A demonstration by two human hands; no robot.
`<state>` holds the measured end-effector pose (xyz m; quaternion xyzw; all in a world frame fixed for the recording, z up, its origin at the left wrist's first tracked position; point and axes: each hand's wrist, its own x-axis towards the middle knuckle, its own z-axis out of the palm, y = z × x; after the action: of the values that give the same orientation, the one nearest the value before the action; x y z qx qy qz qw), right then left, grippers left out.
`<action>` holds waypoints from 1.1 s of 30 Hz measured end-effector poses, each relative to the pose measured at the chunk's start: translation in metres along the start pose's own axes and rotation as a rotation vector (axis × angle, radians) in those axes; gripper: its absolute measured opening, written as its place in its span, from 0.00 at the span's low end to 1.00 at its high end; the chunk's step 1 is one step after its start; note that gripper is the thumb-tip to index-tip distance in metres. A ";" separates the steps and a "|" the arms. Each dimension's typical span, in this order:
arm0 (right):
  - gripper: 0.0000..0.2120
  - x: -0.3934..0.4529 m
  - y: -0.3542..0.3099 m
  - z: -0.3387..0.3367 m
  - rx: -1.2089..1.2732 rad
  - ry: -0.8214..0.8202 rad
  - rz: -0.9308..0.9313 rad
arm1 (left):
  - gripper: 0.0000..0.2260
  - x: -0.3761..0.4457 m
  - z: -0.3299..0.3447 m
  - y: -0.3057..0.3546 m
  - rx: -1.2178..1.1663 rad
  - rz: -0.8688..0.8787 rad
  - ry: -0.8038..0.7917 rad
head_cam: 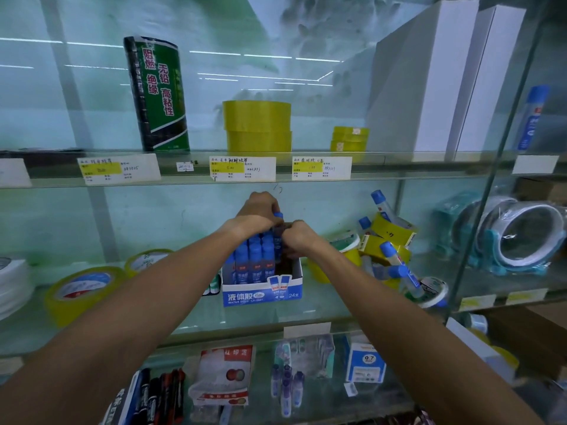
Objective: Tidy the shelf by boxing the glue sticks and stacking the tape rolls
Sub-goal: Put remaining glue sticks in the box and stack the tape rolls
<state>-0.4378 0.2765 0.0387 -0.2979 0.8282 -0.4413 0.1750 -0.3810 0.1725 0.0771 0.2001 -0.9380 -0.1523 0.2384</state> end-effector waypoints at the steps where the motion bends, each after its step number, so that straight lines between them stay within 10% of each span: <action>1: 0.11 0.000 0.001 0.001 0.004 -0.017 0.001 | 0.11 0.000 0.001 -0.001 0.001 -0.021 -0.013; 18: 0.12 -0.012 0.007 -0.010 -0.056 0.025 -0.022 | 0.10 -0.013 0.019 0.004 0.114 -0.074 -0.070; 24: 0.11 -0.027 0.019 -0.057 -0.565 0.405 -0.211 | 0.14 -0.024 0.020 0.001 0.075 0.028 0.072; 33: 0.12 -0.075 0.058 -0.079 -1.105 0.218 0.104 | 0.06 -0.058 0.031 0.020 0.007 0.218 0.157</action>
<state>-0.4440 0.3997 0.0357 -0.2568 0.9630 0.0389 -0.0721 -0.3562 0.2215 0.0359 0.1092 -0.9331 -0.1059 0.3257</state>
